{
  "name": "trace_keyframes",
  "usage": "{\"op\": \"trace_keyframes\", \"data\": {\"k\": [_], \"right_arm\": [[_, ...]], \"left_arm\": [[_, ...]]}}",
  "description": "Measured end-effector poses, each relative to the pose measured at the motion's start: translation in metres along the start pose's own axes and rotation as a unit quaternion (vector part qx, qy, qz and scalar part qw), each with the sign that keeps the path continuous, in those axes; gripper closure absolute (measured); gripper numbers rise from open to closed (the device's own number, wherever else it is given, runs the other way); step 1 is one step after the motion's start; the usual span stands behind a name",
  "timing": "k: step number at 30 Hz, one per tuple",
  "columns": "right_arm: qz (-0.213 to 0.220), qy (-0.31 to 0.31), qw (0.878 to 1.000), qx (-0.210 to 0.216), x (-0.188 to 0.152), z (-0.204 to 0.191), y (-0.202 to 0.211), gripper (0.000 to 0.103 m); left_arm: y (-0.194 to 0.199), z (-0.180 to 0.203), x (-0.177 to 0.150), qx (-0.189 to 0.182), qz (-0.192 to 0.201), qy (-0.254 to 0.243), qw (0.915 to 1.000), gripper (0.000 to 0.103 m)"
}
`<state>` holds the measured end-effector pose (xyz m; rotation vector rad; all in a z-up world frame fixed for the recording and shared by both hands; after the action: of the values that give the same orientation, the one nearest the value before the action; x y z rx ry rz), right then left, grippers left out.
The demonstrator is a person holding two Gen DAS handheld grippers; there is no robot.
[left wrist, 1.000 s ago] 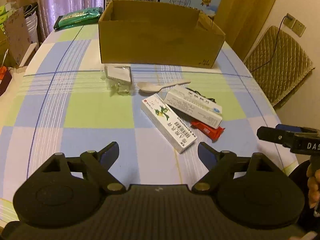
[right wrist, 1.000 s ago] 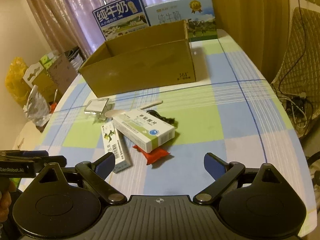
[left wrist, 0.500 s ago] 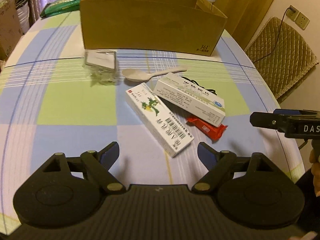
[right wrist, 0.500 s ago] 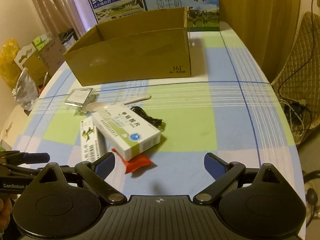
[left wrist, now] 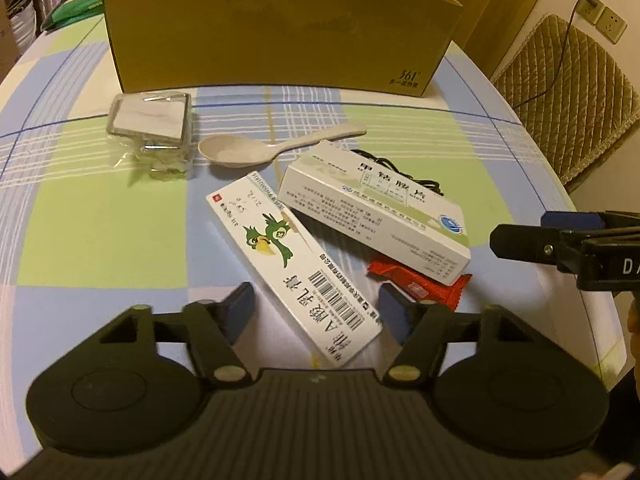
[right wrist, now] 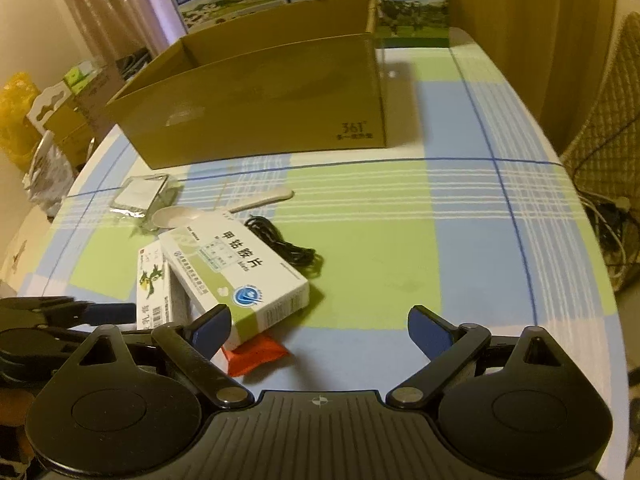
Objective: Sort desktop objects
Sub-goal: 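Grasp the white ointment box with left tool while right tool grasps the white tablet box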
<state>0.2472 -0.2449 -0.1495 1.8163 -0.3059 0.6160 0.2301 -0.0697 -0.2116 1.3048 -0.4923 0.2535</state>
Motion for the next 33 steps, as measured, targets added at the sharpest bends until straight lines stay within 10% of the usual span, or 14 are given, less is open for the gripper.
{"op": "trace_keyframes", "data": {"k": [8,19,33], "right_arm": [[-0.008,0.072,0.997,0.030,0.006,-0.024,-0.018,0.011],[-0.052,0.176,0.982,0.050,0.012,-0.045,-0.061,0.019],[-0.075,0.161,0.983,0.051,0.003,-0.061,-0.049,0.030]], "left_arm": [[0.011,-0.027,-0.011,0.038,-0.014,-0.033,0.9986,0.070],[0.015,-0.038,-0.014,0.036,-0.009,-0.027,0.9989,0.069],[0.019,-0.044,-0.020,0.035,-0.005,-0.007,0.9993,0.069]]}}
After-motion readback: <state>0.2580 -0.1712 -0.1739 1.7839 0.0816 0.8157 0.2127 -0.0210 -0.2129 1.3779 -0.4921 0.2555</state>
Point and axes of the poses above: each gripper's, at about its wrist camera, not at the fingertips, and y roughly against the way its jaws point, z to its right, x to its top, the point moved 6 cm from there along -y, roughly the way its jaws point, and after that the axes turned 1 degree about -y, right-handed, at the moved point
